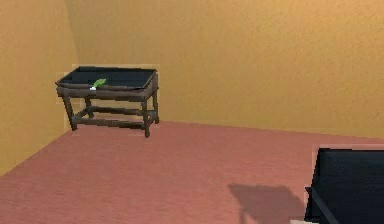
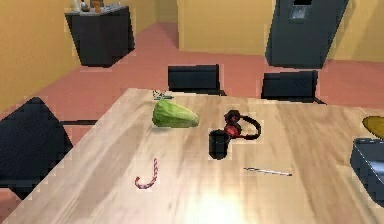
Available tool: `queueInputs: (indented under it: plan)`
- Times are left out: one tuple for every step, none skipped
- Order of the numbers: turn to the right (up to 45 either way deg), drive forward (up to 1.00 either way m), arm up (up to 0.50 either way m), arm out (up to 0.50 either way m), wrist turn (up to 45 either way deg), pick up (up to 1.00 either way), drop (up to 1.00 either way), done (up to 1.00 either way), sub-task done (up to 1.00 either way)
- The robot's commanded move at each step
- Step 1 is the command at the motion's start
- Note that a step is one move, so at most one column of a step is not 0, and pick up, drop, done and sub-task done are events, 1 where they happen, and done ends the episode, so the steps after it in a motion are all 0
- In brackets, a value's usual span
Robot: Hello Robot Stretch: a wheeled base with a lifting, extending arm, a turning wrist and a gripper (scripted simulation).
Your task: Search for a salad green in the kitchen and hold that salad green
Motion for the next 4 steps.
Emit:
queueInputs:
  plan:
    - [0.0, 0.0, 0.5, 0.0, 0.0, 0.0, 0.0, 0.0, 0.0]
    - [0.0, 0.0, 0.38, 0.0, 0.0, 0.0, 0.0, 0.0, 0.0]
    - [0.0, 0.0, 0.0, 0.5, 0.0, 0.0, 0.0, 0.0, 0.0]
    - [0.0, 0.0, 0.0, 0.0, 45.0, 0.0, 0.0, 0.0, 0.0]
